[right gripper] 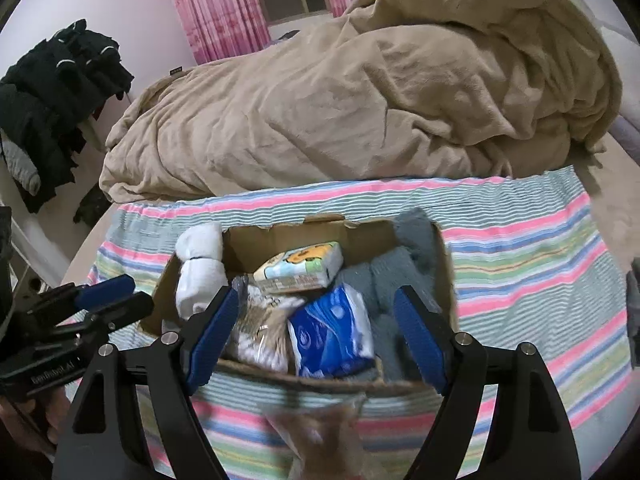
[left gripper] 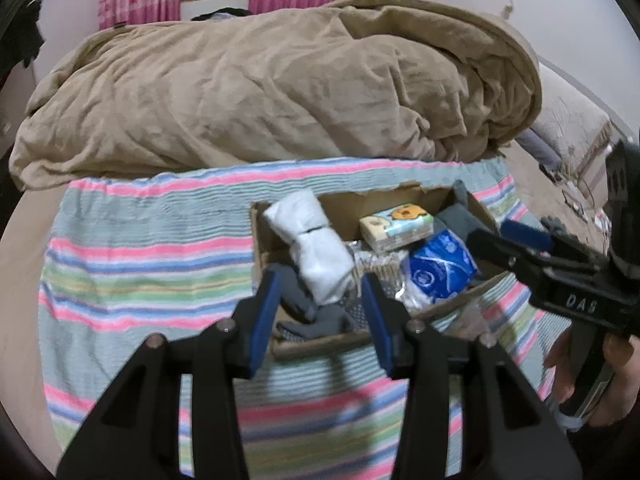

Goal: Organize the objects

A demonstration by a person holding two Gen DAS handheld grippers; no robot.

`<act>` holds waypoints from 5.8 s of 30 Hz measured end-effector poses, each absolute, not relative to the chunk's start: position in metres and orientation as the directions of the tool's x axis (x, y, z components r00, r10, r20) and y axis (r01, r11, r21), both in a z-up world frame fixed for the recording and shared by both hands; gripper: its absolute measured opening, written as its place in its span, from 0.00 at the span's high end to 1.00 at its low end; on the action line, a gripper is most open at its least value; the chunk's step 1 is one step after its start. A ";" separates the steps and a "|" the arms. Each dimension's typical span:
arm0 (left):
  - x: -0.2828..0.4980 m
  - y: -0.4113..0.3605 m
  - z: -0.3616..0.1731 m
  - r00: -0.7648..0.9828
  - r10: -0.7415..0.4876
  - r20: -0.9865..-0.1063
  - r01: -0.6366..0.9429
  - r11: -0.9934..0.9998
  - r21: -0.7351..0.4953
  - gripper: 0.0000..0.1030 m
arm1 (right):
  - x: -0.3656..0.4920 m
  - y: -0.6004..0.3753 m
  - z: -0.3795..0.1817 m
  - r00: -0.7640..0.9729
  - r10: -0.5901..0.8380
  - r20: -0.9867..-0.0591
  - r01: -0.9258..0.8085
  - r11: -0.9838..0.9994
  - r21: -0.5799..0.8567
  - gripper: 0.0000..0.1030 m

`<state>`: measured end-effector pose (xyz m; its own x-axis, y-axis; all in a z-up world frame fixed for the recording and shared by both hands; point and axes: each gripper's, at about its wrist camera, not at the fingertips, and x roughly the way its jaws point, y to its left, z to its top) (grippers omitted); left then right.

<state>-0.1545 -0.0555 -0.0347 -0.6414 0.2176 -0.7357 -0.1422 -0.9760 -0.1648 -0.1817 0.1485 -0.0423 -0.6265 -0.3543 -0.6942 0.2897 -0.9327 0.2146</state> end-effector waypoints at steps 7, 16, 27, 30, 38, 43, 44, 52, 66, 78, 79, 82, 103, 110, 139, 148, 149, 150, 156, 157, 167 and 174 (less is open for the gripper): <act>-0.123 -0.060 -0.016 -0.685 0.222 -0.693 -0.096 -0.971 -0.217 0.18 | -0.159 0.158 -0.037 -0.626 -0.350 -0.697 0.306 -0.932 0.193 0.20; -0.086 -0.054 -0.015 -0.694 0.193 -0.694 -0.063 -0.976 -0.209 0.18 | -0.128 0.168 -0.036 -0.615 -0.353 -0.705 0.340 -0.925 0.166 0.20; -0.065 -0.048 -0.045 -0.650 0.189 -0.736 -0.035 -0.975 -0.219 0.18 | -0.109 0.167 -0.064 -0.559 -0.363 -0.745 0.381 -0.911 0.158 0.20; -0.062 -0.047 -0.058 -0.631 0.189 -0.752 -0.029 -0.975 -0.221 0.18 | -0.108 0.166 -0.074 -0.543 -0.362 -0.757 0.387 -0.909 0.157 0.20; -0.059 -0.045 -0.082 -0.585 0.198 -0.787 -0.015 -0.972 -0.234 0.18 | -0.114 0.162 -0.097 -0.503 -0.365 -0.783 0.397 -0.903 0.165 0.20; -0.060 -0.046 -0.094 -0.565 0.201 -0.801 -0.008 -0.971 -0.238 0.18 | -0.119 0.154 -0.114 -0.479 -0.358 -0.801 0.408 -0.899 0.158 0.34; -0.061 -0.046 -0.096 -0.560 0.200 -0.804 -0.006 -0.971 -0.238 0.18 | -0.120 0.153 -0.117 -0.475 -0.355 -0.805 0.410 -0.899 0.155 0.37; -0.062 -0.045 -0.107 -0.538 0.207 -0.817 -0.005 -0.970 -0.242 0.18 | -0.119 0.155 -0.122 -0.468 -0.372 -0.802 0.428 -0.889 0.162 0.54; -0.067 -0.037 -0.074 -0.587 0.209 -0.782 -0.038 -0.972 -0.231 0.18 | -0.108 0.170 -0.073 -0.527 -0.412 -0.743 0.440 -0.880 0.176 0.56; -0.092 -0.041 -0.051 -0.633 0.199 -0.748 -0.049 -0.975 -0.218 0.18 | -0.133 0.177 -0.040 -0.597 -0.398 -0.697 0.422 -0.894 0.150 0.56; -0.096 -0.042 -0.048 -0.641 0.197 -0.742 -0.052 -0.975 -0.214 0.18 | -0.136 0.177 -0.038 -0.600 -0.395 -0.696 0.420 -0.896 0.146 0.56; -0.105 -0.044 -0.040 -0.655 0.201 -0.728 -0.060 -0.975 -0.215 0.18 | -0.146 0.177 -0.034 -0.610 -0.385 -0.692 0.411 -0.901 0.139 0.56; -0.163 -0.040 -0.056 -0.644 0.199 -0.739 -0.030 -0.971 -0.236 0.18 | -0.213 0.168 -0.062 -0.598 -0.315 -0.737 0.373 -0.923 0.092 0.56; -0.168 -0.032 -0.069 -0.622 0.201 -0.757 -0.034 -0.972 -0.231 0.18 | -0.221 0.169 -0.084 -0.590 -0.290 -0.754 0.361 -0.930 0.076 0.53; -0.108 -0.032 -0.041 -0.662 0.163 -0.731 -0.022 -0.980 -0.198 0.18 | -0.167 0.168 -0.050 -0.610 -0.335 -0.718 0.376 -0.920 0.110 0.32; -0.075 -0.030 -0.032 -0.673 0.148 -0.725 -0.011 -0.982 -0.190 0.18 | -0.134 0.169 -0.036 -0.612 -0.357 -0.706 0.399 -0.910 0.115 0.32; -0.071 -0.030 -0.031 -0.673 0.144 -0.725 -0.009 -0.982 -0.186 0.18 | -0.131 0.170 -0.035 -0.611 -0.359 -0.705 0.400 -0.909 0.116 0.32; -0.069 -0.029 -0.031 -0.673 0.141 -0.726 -0.008 -0.983 -0.183 0.18 | -0.127 0.171 -0.034 -0.610 -0.362 -0.705 0.402 -0.908 0.118 0.32; -0.052 -0.029 -0.041 -0.656 0.093 -0.749 0.026 -0.989 -0.146 0.18 | -0.102 0.175 -0.029 -0.603 -0.370 -0.707 0.407 -0.905 0.126 0.27; -0.049 -0.030 -0.044 -0.652 0.094 -0.752 0.032 -0.988 -0.151 0.18 | -0.097 0.176 -0.029 -0.601 -0.371 -0.708 0.409 -0.904 0.126 0.25; -0.028 -0.035 -0.055 -0.641 0.051 -0.766 0.077 -0.989 -0.130 0.10 | -0.075 0.182 -0.038 -0.583 -0.382 -0.717 0.406 -0.902 0.150 0.25; -0.029 -0.028 -0.052 -0.645 0.042 -0.763 0.068 -0.991 -0.112 0.10 | -0.077 0.189 -0.044 -0.579 -0.380 -0.721 0.391 -0.906 0.164 0.25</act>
<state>-0.0293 -0.0281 -0.0517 -0.6446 0.0421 -0.7633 0.0677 -0.9914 -0.1118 -0.0766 0.1892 -0.0439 -0.5790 -0.3801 -0.7213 0.3907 -0.9059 0.1637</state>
